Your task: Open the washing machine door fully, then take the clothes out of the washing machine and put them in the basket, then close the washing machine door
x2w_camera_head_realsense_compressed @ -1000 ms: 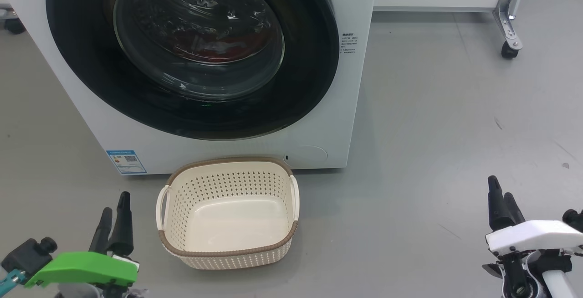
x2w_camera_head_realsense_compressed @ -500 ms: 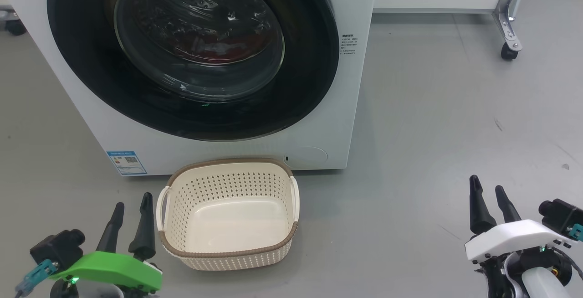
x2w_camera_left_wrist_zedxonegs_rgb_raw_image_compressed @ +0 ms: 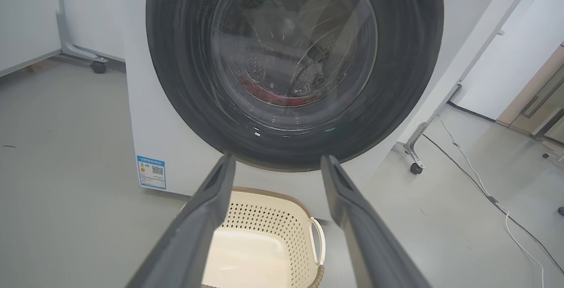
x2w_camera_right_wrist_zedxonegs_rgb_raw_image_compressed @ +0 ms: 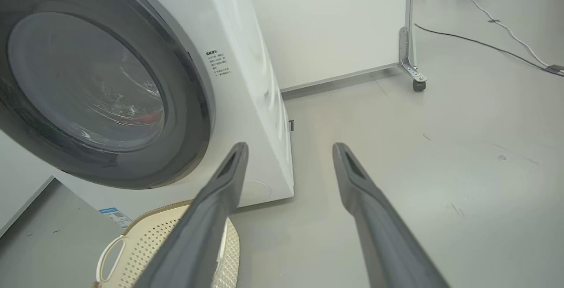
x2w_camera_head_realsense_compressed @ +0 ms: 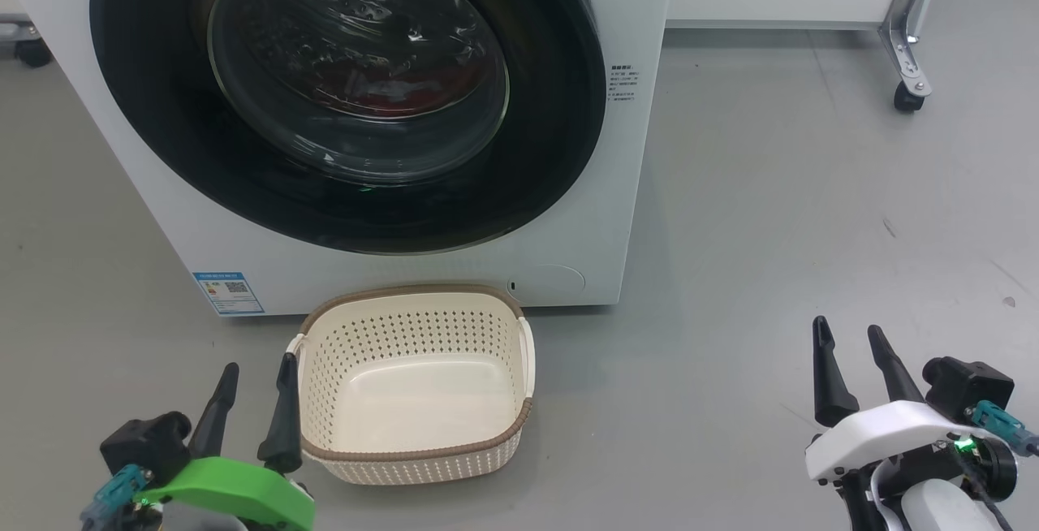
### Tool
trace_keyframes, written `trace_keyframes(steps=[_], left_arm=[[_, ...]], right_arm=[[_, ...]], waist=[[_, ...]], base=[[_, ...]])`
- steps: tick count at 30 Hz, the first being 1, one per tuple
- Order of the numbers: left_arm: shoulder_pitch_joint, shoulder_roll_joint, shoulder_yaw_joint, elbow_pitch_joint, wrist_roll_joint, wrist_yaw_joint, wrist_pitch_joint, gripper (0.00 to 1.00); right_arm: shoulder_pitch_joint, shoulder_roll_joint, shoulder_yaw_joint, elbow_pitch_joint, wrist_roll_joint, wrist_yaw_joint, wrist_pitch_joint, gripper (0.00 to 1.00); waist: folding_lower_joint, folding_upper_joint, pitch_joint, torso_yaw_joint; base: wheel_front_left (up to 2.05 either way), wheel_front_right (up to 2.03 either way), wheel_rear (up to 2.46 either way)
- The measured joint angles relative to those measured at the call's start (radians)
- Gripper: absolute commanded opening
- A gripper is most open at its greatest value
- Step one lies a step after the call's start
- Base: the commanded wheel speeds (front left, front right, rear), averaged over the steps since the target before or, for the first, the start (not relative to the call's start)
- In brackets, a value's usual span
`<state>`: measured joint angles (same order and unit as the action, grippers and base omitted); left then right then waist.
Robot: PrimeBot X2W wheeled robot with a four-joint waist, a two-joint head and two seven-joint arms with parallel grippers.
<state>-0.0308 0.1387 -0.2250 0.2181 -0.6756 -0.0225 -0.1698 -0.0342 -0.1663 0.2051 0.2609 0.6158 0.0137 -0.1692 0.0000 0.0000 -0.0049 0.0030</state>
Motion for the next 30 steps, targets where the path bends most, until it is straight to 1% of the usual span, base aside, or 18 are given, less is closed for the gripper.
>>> trace_keyframes(steps=[2, 8, 10, 13, 14, 20, 21, 25, 30], left_arm=[[0.000, 0.000, -0.007, 0.002, 0.028, 0.002, -0.002, 1.00], [0.000, 0.000, -0.026, 0.012, 0.092, 0.010, -0.022, 1.00], [0.000, -0.001, -0.032, 0.016, 0.109, 0.015, -0.026, 1.00], [0.000, -0.001, -0.038, 0.024, 0.140, 0.019, -0.027, 1.00], [0.000, -0.001, -0.038, 0.026, 0.149, 0.020, -0.035, 1.00], [0.000, -0.001, -0.046, 0.033, 0.206, 0.036, -0.051, 1.00], [-0.001, -0.001, -0.050, 0.035, 0.217, 0.036, -0.052, 1.00], [-0.002, -0.001, -0.064, 0.038, 0.254, 0.045, -0.057, 1.00], [-0.002, -0.001, -0.065, 0.048, 0.264, 0.047, -0.057, 1.00]], right_arm=[[0.000, 0.000, 0.004, 0.000, -0.023, -0.007, -0.007, 1.00], [0.000, 0.000, 0.016, 0.004, -0.096, -0.009, -0.027, 1.00], [0.000, 0.000, 0.019, 0.004, -0.127, -0.017, -0.032, 1.00], [0.000, 0.000, 0.022, 0.005, -0.160, -0.019, -0.040, 1.00], [0.000, 0.000, 0.022, 0.006, -0.174, -0.026, -0.044, 1.00], [0.000, 0.000, 0.027, 0.007, -0.248, -0.027, -0.064, 1.00], [0.000, 0.000, 0.027, 0.007, -0.258, -0.034, -0.066, 1.00], [0.000, 0.001, 0.029, 0.007, -0.308, -0.043, -0.075, 1.00], [0.000, 0.002, 0.027, 0.007, -0.313, -0.043, -0.075, 1.00]], waist=[[0.0000, 0.0000, -0.001, 0.000], [0.0000, 0.0000, -0.003, 0.001], [0.0000, 0.0000, -0.003, 0.001], [0.0000, 0.0000, -0.003, 0.002], [0.0000, 0.0000, -0.003, 0.002], [0.0000, 0.0000, -0.004, 0.003], [0.0000, 0.0000, -0.004, 0.004], [0.0000, 0.0000, -0.002, 0.007], [0.0000, 0.0000, 0.001, 0.008]], base=[[0.00, 0.00, 0.00], [0.00, 0.00, 0.00], [0.00, 0.00, 0.00], [0.00, 0.00, 0.00], [0.00, 0.00, 0.00], [0.00, 0.00, 0.00], [0.00, 0.00, 0.00], [0.00, 0.00, 0.00], [0.00, 0.00, 0.00]])
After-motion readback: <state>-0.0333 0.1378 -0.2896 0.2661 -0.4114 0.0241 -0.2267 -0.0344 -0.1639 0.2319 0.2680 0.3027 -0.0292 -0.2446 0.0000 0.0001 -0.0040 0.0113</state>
